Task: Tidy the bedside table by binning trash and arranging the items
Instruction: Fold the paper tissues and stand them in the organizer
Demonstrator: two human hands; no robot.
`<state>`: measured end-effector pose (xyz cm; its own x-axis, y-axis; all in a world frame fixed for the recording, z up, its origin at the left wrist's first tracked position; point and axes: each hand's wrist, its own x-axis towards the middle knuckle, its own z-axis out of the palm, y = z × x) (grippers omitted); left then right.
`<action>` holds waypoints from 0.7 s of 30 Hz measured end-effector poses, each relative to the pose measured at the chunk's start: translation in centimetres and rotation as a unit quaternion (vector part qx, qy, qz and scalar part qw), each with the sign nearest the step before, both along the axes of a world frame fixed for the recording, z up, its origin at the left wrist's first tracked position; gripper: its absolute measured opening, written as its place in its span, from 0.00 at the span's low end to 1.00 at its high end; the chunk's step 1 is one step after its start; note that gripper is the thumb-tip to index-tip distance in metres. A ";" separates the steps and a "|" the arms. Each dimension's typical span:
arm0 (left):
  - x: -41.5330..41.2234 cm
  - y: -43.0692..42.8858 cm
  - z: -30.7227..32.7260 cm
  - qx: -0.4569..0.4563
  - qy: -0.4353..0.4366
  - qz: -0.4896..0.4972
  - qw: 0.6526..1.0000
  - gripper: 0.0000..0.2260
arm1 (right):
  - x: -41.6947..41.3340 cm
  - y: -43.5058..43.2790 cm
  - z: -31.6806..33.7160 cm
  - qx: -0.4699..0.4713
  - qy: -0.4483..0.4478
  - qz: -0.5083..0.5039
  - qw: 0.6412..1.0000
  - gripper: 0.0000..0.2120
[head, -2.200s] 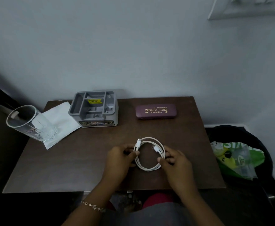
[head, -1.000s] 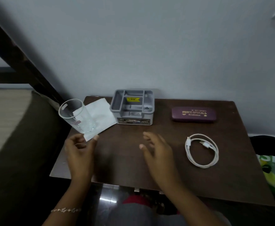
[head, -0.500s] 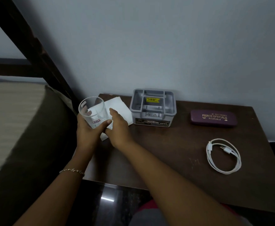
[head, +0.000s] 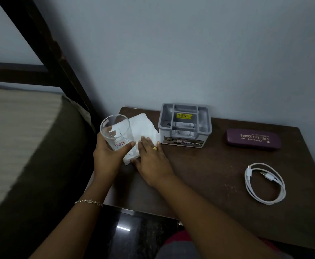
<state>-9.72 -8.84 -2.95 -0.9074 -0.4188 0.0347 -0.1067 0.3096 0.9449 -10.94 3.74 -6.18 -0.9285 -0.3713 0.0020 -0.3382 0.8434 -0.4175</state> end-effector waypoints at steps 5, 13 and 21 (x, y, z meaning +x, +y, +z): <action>1.4 0.2 0.2 -0.007 -0.001 -0.007 1.000 0.32 | 1.6 0.6 0.1 0.036 0.021 0.009 0.999 0.29; 2.1 1.1 1.0 -0.012 0.009 -0.024 1.000 0.32 | 6.8 2.1 1.4 0.169 0.029 0.007 0.985 0.29; 0.4 2.8 0.8 0.001 0.018 -0.050 0.999 0.32 | 11.2 5.2 3.4 0.169 0.020 -0.039 0.985 0.24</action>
